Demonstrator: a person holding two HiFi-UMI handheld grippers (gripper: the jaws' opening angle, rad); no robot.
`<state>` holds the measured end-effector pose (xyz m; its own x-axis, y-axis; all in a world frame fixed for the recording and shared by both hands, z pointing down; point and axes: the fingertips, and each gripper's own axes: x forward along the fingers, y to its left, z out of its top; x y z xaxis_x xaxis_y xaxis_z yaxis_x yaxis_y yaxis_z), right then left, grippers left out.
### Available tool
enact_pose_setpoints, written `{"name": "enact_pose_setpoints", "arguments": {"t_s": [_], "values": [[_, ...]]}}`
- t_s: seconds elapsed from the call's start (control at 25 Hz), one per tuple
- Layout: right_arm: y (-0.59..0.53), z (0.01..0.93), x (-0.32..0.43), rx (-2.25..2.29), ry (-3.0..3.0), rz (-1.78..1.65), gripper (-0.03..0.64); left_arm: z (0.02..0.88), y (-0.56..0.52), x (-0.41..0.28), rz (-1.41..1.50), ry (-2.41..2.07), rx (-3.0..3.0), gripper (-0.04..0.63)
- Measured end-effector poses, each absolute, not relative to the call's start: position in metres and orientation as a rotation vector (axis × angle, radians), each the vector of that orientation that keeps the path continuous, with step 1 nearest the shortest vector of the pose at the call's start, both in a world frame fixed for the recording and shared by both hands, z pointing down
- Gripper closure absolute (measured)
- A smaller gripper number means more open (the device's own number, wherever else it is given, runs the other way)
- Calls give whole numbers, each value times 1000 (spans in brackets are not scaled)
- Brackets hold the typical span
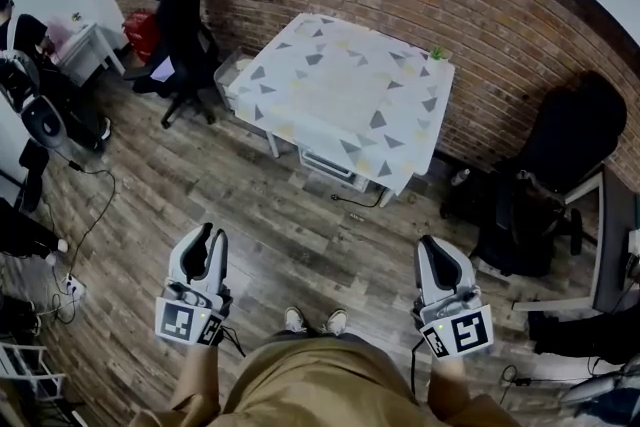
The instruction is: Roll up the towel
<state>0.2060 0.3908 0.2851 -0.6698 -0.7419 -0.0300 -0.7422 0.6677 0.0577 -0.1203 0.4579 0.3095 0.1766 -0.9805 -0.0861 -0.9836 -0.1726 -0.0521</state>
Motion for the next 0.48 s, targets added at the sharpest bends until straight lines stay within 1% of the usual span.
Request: {"name": "enact_pose_setpoints", "arguments": {"t_s": [0.04, 0.08, 0.12, 0.16, 0.2, 0.24, 0.28, 0.32, 0.36, 0.48], "values": [[388, 288, 208, -1286, 2877, 120, 607, 310, 456, -121, 51, 1963, -2330, 495], [384, 290, 210, -1297, 2887, 135, 576, 311, 454, -121, 52, 1970, -2324, 457], [381, 292, 213, -1306, 2895, 144, 516, 310, 452, -121, 51, 1978, -2314, 391], [377, 293, 216, -1314, 2898, 147, 463, 310, 450, -122, 49, 1988, -2301, 378], [372, 293, 219, -1319, 2896, 145, 405, 309, 448, -123, 47, 2001, -2285, 337], [368, 294, 222, -1321, 2892, 141, 351, 308, 446, -123, 45, 2013, -2271, 258], [363, 294, 225, -1320, 2887, 136, 312, 308, 444, -124, 40, 2026, -2256, 180], [359, 295, 228, -1316, 2883, 131, 288, 309, 442, -124, 34, 2038, -2243, 149], [355, 296, 231, -1311, 2880, 126, 267, 310, 441, -123, 30, 2049, -2232, 138], [344, 301, 234, -1293, 2886, 118, 258, 317, 440, -121, 24, 2086, -2224, 114]]}}
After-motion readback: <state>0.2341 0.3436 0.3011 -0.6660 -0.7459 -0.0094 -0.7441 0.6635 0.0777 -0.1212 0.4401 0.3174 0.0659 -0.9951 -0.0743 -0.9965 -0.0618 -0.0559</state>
